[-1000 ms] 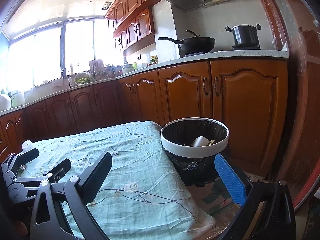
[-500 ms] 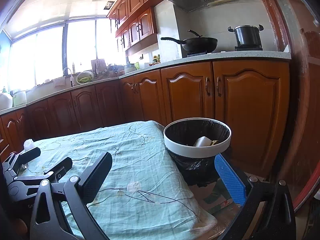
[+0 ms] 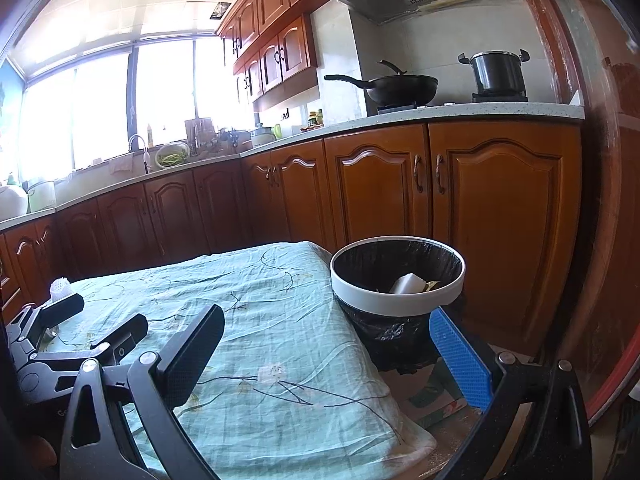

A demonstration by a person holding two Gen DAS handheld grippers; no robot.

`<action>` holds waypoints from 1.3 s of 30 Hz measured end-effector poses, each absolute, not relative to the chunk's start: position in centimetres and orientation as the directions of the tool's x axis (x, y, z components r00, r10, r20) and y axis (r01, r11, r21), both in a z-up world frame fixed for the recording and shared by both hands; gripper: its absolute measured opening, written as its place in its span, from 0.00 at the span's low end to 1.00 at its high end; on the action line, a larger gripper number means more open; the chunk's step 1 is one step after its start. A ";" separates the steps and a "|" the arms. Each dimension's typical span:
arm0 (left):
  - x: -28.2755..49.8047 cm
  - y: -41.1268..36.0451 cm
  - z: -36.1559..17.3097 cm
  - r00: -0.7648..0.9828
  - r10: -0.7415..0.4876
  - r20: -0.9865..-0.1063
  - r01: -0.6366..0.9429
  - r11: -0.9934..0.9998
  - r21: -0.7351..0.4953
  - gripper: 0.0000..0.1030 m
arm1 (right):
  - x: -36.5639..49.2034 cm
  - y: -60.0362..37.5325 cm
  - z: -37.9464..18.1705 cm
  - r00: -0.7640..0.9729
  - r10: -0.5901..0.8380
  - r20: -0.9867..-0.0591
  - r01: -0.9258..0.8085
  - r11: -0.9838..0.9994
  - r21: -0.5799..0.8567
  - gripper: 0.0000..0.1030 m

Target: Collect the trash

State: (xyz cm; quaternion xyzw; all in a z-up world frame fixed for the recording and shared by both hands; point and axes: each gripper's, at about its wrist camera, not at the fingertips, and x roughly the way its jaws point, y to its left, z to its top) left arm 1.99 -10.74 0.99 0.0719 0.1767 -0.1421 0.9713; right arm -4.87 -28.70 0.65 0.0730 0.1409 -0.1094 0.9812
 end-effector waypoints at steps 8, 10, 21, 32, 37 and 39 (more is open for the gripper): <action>1.9 -10.8 1.0 0.898 -0.249 -0.362 0.300 0.950 0.091 1.00 | -4.8 -28.7 0.7 0.937 -0.191 -0.294 0.233 0.966 0.115 1.00; 1.9 -10.9 1.0 0.898 -0.250 -0.362 0.300 0.950 0.091 1.00 | -4.8 -28.7 0.7 0.937 -0.190 -0.293 0.232 0.966 0.114 1.00; 1.9 -10.8 1.0 0.898 -0.251 -0.362 0.302 0.949 0.090 1.00 | -4.6 -28.6 0.8 0.938 -0.185 -0.293 0.226 0.968 0.112 1.00; 2.0 -10.9 1.0 0.896 -0.254 -0.366 0.306 0.948 0.091 1.00 | -4.6 -28.5 0.9 0.937 -0.184 -0.296 0.226 0.967 0.113 1.00; 2.0 -10.9 1.0 0.896 -0.253 -0.365 0.305 0.948 0.091 1.00 | -4.6 -28.5 1.0 0.937 -0.185 -0.296 0.227 0.967 0.115 1.00; 2.0 -10.9 1.0 0.895 -0.253 -0.367 0.304 0.948 0.090 1.00 | -4.6 -28.5 1.0 0.937 -0.185 -0.296 0.227 0.967 0.115 1.00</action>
